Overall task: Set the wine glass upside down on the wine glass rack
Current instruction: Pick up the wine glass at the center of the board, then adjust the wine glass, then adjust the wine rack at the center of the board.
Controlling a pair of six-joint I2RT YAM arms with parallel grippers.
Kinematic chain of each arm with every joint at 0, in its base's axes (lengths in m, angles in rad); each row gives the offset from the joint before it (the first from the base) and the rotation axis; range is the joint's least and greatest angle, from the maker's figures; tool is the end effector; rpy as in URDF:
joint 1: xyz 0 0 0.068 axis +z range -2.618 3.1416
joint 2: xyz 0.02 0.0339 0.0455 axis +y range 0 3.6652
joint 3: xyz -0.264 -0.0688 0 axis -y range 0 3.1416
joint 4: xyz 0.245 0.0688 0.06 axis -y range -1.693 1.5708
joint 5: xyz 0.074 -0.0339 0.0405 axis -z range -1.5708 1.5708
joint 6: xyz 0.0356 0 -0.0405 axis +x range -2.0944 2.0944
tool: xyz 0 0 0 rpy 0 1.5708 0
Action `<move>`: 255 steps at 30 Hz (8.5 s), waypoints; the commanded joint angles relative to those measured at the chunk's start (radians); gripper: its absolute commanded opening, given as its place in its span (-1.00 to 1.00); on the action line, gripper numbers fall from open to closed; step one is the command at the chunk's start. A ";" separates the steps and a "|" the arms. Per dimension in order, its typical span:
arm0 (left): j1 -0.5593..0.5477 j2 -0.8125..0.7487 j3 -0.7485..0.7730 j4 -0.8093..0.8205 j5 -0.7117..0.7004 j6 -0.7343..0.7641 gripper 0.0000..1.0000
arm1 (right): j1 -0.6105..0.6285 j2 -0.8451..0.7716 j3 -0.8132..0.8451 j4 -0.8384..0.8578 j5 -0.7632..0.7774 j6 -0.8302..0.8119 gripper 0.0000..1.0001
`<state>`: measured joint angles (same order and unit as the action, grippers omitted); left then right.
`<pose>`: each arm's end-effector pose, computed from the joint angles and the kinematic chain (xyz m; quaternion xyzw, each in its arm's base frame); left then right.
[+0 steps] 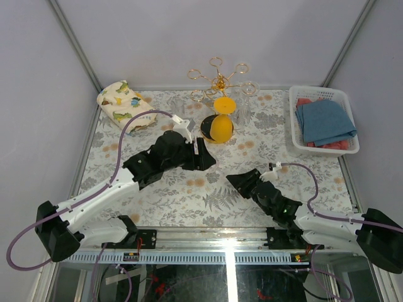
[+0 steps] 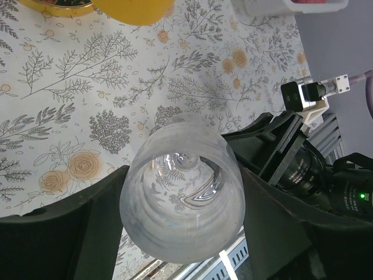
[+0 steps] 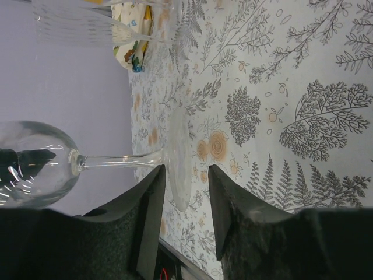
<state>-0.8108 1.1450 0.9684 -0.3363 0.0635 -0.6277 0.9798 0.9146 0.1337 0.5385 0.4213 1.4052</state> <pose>0.1762 -0.1887 0.3162 0.0948 0.8578 -0.3529 0.3614 0.1116 0.1402 0.1673 0.2885 0.7254 0.4994 0.3756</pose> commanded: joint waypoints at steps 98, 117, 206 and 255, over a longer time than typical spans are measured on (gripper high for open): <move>-0.006 -0.077 -0.259 0.518 0.482 0.350 0.16 | 0.003 -0.288 0.502 -0.387 -0.437 -1.839 -1.00; -0.005 -0.044 -0.259 0.539 0.461 0.313 -1.00 | 0.003 -0.269 0.474 -0.345 -0.416 -1.791 -1.00; 0.460 -0.429 -0.125 0.290 0.158 0.514 -1.00 | -0.086 0.290 1.330 -0.918 0.099 -1.257 0.98; 0.580 -0.421 -0.154 0.310 0.307 0.465 -1.00 | -0.421 1.036 1.901 -0.740 -0.113 -1.166 -0.18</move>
<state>-0.2440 0.7319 0.8162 -0.1104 0.3416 -0.1474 0.5678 1.9549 1.9831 -0.2420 0.3290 0.2440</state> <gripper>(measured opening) 0.047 0.453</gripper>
